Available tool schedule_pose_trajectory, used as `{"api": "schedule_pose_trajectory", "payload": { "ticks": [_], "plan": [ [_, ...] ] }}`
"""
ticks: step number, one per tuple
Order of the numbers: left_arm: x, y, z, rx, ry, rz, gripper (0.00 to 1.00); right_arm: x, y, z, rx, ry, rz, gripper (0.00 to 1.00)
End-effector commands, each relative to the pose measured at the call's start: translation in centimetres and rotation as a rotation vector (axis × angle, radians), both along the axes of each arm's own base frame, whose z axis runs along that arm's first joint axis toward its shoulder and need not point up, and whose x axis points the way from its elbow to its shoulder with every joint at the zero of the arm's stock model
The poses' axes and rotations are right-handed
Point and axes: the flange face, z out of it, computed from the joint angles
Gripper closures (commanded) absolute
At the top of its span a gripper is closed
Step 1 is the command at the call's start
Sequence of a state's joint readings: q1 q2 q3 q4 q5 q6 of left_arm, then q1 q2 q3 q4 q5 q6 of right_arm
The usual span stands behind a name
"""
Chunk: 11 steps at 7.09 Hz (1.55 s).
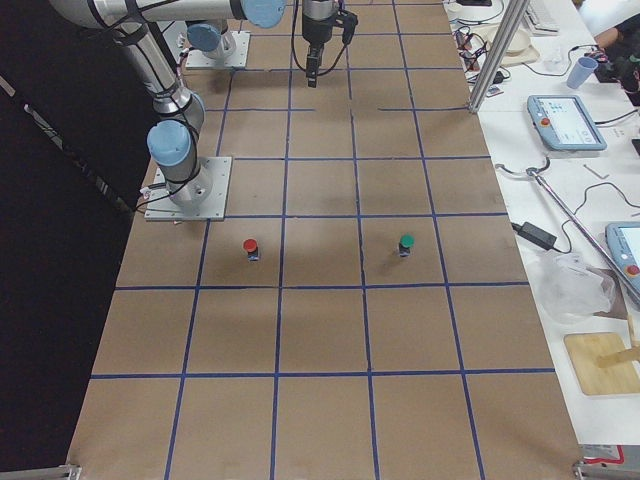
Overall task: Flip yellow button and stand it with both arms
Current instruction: 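Move the left gripper down toward the yellow-capped button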
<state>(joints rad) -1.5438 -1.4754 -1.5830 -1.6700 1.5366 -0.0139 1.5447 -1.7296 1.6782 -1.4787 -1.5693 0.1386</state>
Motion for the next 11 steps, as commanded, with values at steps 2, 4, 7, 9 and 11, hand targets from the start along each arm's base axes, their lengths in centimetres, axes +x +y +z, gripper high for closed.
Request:
{"api": "schedule_pose_trajectory", "payload": {
  "ticks": [2, 4, 7, 9, 11],
  "plan": [
    [-0.3, -1.2, 0.6, 0.004, -0.008, -0.010, 0.00, 0.0, 0.0, 0.0, -0.001, 0.002, -0.001, 0.00],
    [0.8, 0.1, -0.8, 0.053, -0.042, -0.065, 0.00, 0.0, 0.0, 0.0, -0.001, 0.000, -0.001, 0.00],
    [10.7, -0.5, -4.0, 0.121, -0.042, -0.152, 0.00, 0.0, 0.0, 0.0, -0.001, 0.002, -0.001, 0.00],
    [17.3, -0.2, -5.8, 0.171, -0.027, -0.372, 0.01, 0.0, 0.0, 0.0, -0.001, 0.000, -0.001, 0.00],
    [23.0, 0.5, -7.0, 0.186, 0.029, -0.469, 0.02, -0.1, 0.0, 0.0, -0.001, 0.002, -0.002, 0.00]
  ]
}}
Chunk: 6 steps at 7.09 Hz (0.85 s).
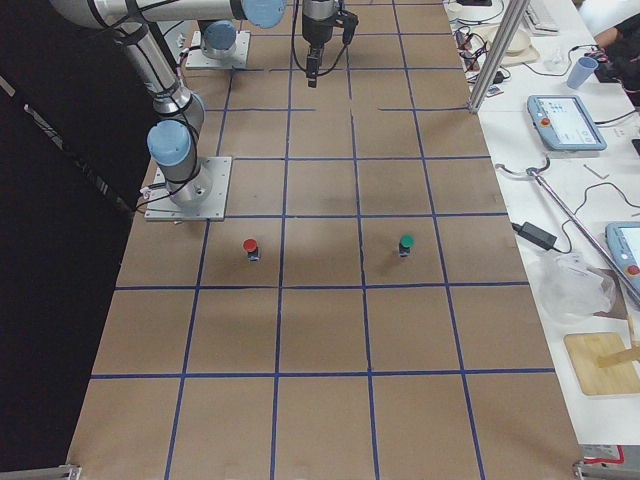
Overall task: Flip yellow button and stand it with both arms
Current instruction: 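Move the left gripper down toward the yellow-capped button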
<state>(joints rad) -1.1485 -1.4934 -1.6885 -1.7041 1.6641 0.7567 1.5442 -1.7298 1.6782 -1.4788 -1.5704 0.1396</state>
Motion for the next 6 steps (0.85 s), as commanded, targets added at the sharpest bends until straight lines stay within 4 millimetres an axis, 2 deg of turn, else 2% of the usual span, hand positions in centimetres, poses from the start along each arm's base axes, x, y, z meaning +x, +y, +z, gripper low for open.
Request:
{"api": "schedule_pose_trajectory", "payload": {
  "ticks": [1, 3, 4, 6],
  "plan": [
    [6.6, 1.1, -2.1, 0.030, 0.074, -0.136, 0.02, 0.0, 0.0, 0.0, -0.001, 0.000, 0.002, 0.00],
    [9.5, -1.3, -5.0, -0.034, 0.048, -0.346, 0.02, -0.1, 0.0, 0.0, -0.001, 0.000, -0.004, 0.00],
    [11.0, -2.8, -6.5, -0.052, 0.036, -0.509, 0.02, -0.1, 0.0, 0.0, 0.001, 0.002, -0.001, 0.00],
    [14.3, -3.8, -11.1, -0.046, 0.083, -0.751, 0.02, -0.1, 0.0, 0.0, 0.000, 0.002, -0.001, 0.00]
  ]
}}
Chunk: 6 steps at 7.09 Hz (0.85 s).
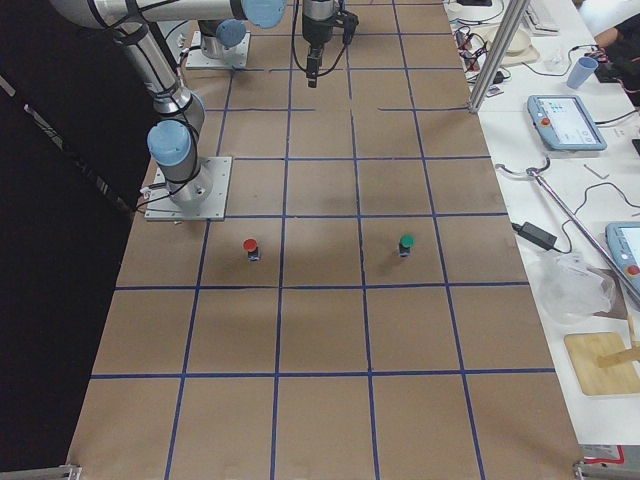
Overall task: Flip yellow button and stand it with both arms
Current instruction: 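Lower the left gripper over the button body and close on it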
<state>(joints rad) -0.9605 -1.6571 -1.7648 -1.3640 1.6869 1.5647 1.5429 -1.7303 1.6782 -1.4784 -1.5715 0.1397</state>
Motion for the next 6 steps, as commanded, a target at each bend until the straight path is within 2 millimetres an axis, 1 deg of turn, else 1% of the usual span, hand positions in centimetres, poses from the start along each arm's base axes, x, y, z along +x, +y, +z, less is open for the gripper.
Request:
{"api": "schedule_pose_trajectory", "payload": {
  "ticks": [1, 2, 3, 4, 5, 6],
  "plan": [
    [4.7, -0.3, -5.1, -0.007, 0.023, -0.225, 0.02, 0.0, 0.0, 0.0, 0.000, 0.001, 0.000, 0.00],
    [5.6, 0.8, -7.1, -0.010, 0.027, -0.307, 0.02, 0.0, 0.0, 0.0, 0.000, -0.001, 0.000, 0.00],
    [5.3, 1.4, -8.8, -0.028, 0.010, -0.392, 0.02, 0.0, 0.0, 0.0, 0.000, 0.002, 0.001, 0.00],
    [5.5, 2.5, -10.3, -0.037, 0.019, -0.455, 0.02, 0.0, 0.0, 0.0, 0.001, 0.001, 0.000, 0.00],
    [6.2, 3.6, -11.5, -0.072, 0.071, -0.471, 0.02, 0.0, 0.0, 0.0, 0.001, 0.001, 0.000, 0.00],
    [6.8, 4.2, -12.5, -0.067, 0.099, -0.499, 0.03, 0.0, 0.0, 0.0, 0.001, 0.002, 0.001, 0.00]
  ]
}}
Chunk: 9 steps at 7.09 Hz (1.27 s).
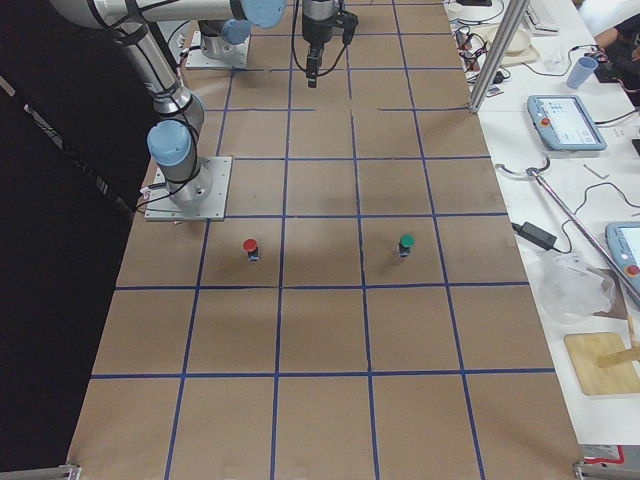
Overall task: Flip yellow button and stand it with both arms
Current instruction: 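Lower the left gripper over the button body and close on it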
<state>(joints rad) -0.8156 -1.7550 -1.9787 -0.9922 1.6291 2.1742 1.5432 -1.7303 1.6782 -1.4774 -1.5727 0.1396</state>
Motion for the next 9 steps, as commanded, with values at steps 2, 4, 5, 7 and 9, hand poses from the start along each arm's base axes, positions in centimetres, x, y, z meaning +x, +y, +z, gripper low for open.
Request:
{"api": "schedule_pose_trajectory", "payload": {
  "ticks": [2, 4, 5, 7, 9],
  "plan": [
    [0.9, 1.1, -2.4, 0.009, 0.056, -0.063, 0.03, 0.1, 0.1, -0.3, 0.008, 0.001, 0.000, 0.00],
    [0.5, 1.5, -3.1, 0.020, 0.067, -0.055, 0.03, 0.0, 0.5, -0.8, 0.012, -0.002, -0.002, 0.00],
    [0.5, 1.7, -3.3, 0.025, 0.072, -0.046, 0.03, 0.0, 0.5, -0.8, 0.011, -0.002, -0.003, 0.00],
    [1.6, 3.0, -4.0, 0.032, 0.081, -0.006, 0.04, 0.0, 0.5, -0.8, 0.011, -0.002, -0.002, 0.00],
    [1.6, 2.9, -3.9, 0.018, 0.066, 0.015, 0.13, 0.0, 0.4, -0.8, 0.006, -0.002, 0.000, 0.00]
  ]
}}
